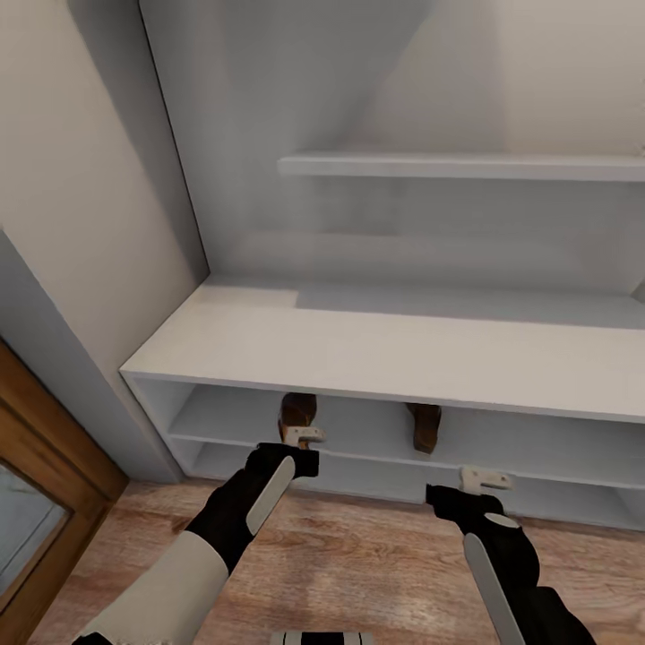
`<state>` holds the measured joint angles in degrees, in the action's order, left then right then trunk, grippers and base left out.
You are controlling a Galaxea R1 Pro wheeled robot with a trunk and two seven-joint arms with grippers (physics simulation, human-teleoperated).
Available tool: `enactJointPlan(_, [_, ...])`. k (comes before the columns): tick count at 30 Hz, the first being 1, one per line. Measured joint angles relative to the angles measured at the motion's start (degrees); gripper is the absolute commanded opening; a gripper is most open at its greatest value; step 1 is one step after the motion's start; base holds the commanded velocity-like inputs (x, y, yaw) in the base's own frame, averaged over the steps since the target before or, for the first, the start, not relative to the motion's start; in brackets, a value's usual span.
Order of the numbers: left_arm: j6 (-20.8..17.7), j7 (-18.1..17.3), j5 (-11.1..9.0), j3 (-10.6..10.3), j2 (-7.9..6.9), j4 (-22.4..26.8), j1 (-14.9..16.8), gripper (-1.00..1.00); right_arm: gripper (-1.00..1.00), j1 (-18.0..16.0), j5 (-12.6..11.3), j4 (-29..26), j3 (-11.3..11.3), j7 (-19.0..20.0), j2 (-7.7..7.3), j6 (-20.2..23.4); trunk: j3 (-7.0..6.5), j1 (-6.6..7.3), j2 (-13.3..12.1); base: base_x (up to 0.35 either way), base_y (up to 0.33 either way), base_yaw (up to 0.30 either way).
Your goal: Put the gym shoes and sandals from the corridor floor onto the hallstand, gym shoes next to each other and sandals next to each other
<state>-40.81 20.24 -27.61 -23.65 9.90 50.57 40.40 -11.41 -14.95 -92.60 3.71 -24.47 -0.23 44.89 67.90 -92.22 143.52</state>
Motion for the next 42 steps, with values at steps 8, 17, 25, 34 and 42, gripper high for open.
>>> enactJointPlan(8, [-3.2,2.3,-5.4,-0.7,-0.01,-1.1,4.5,-1.00,1.00,-2.8,0.0,-0.1,0.0,0.0,-0.10,-0.1,0.00,0.00,0.0,0.000,0.000,-0.258])
enactJointPlan(17, [-3.4,2.6,-5.7,-3.5,-0.17,-3.5,4.9,-1.00,1.00,-3.6,0.0,-0.1,0.0,0.0,-0.25,0.0,0.00,0.00,0.0,0.000,0.000,-0.290])
enactJointPlan(25, [-0.6,8.2,-5.6,-4.6,-0.23,-5.2,4.9,-1.00,1.00,-4.7,0.0,-0.1,-0.1,0.0,-0.46,0.1,0.00,0.00,0.0,0.000,0.000,-0.286])
enactJointPlan(34, [3.5,9.7,-5.9,-5.7,-0.40,-5.3,4.2,-1.00,1.00,-5.2,0.0,-0.1,-0.2,0.1,-1.60,0.1,0.02,0.00,0.0,0.000,0.000,-0.075])
enactJointPlan(42, [3.7,9.8,-6.4,-5.7,-0.51,-5.3,3.7,-1.00,1.00,-5.2,0.0,-0.1,-0.3,0.1,-1.70,0.1,0.02,0.00,0.0,0.084,-0.028,-0.004])
